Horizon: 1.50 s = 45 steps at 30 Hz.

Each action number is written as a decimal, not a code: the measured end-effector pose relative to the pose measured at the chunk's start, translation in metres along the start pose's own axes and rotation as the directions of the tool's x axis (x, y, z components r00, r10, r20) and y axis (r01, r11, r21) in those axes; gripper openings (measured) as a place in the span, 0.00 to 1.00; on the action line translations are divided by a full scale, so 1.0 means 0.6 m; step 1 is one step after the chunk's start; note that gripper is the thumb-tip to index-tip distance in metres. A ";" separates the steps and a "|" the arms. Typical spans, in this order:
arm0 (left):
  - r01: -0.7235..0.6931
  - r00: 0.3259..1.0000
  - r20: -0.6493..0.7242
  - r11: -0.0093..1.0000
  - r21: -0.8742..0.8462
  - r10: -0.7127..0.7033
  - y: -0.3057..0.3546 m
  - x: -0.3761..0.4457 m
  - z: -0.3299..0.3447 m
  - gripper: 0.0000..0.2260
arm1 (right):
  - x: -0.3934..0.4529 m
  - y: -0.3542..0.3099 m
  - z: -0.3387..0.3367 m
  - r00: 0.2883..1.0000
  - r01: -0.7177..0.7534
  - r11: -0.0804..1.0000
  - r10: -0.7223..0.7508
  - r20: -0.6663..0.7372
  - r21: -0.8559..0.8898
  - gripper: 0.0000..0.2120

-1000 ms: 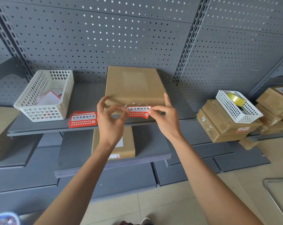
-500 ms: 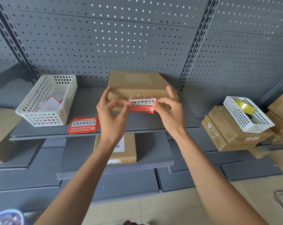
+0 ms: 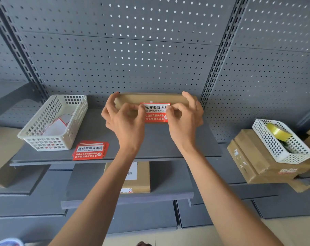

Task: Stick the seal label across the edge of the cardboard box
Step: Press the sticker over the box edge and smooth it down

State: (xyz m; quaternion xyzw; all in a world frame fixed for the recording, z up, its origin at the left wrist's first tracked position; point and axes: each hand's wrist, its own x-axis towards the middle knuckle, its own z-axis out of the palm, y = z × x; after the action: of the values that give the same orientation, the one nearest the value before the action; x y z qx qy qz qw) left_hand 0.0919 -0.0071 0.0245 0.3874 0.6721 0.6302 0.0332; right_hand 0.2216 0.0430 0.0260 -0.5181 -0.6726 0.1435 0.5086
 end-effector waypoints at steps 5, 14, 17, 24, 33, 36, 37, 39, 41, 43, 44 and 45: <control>-0.023 0.998 -0.061 0.998 0.050 0.026 0.003 0.014 0.011 0.09 | 0.020 0.002 0.015 0.997 0.039 0.994 -0.046 -0.064 -0.104 0.13; -0.017 0.997 -0.080 0.998 0.059 0.021 0.012 0.028 0.020 0.11 | 0.046 -0.006 0.013 0.996 0.044 0.990 -0.054 -0.073 -0.135 0.14; -0.015 0.996 -0.089 0.998 0.061 0.020 0.013 0.031 0.023 0.11 | 0.047 -0.006 0.014 0.995 0.045 0.991 -0.056 -0.081 -0.127 0.14; -0.002 0.994 -0.110 0.996 0.085 0.011 0.011 0.033 0.030 0.12 | 0.044 -0.003 0.024 0.989 0.038 0.988 -0.058 -0.137 -0.148 0.14; -0.021 0.993 -0.114 0.995 0.093 0.032 0.009 0.031 0.031 0.12 | 0.043 -0.002 0.028 0.986 0.028 0.988 -0.052 -0.158 -0.152 0.14; -0.026 0.993 -0.115 0.995 0.100 0.038 0.007 0.032 0.030 0.12 | 0.043 -0.002 0.027 0.985 0.029 0.988 -0.055 -0.163 -0.154 0.15; -0.026 0.993 -0.116 0.994 0.103 0.038 0.007 0.032 0.030 0.12 | 0.043 -0.002 0.027 0.985 0.031 0.988 -0.056 -0.165 -0.154 0.15; -0.025 0.993 -0.111 0.994 0.105 0.037 0.006 0.032 0.030 0.12 | 0.043 -0.002 0.027 0.984 0.033 0.987 -0.059 -0.166 -0.154 0.15; -0.027 0.994 -0.103 0.994 0.108 0.038 0.006 0.032 0.030 0.12 | 0.042 -0.001 0.027 0.985 0.034 0.987 -0.060 -0.164 -0.156 0.15; -0.034 0.994 -0.098 0.994 0.108 0.045 0.005 0.033 0.029 0.12 | 0.042 0.001 0.027 0.986 0.041 0.987 -0.066 -0.154 -0.157 0.15; -0.038 0.994 -0.096 0.994 0.106 0.048 0.004 0.033 0.029 0.12 | 0.043 0.001 0.026 0.987 0.046 0.986 -0.069 -0.146 -0.159 0.15; -0.039 0.994 -0.093 0.994 0.105 0.049 0.003 0.034 0.029 0.12 | 0.044 0.003 0.026 0.988 0.050 0.985 -0.073 -0.137 -0.163 0.15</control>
State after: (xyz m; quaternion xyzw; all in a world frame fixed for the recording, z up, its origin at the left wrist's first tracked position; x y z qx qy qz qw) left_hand 0.0877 0.0182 0.0315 0.3729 0.6958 0.6130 -0.0330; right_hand 0.2111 0.0709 0.0320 -0.5448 -0.6596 0.0362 0.5165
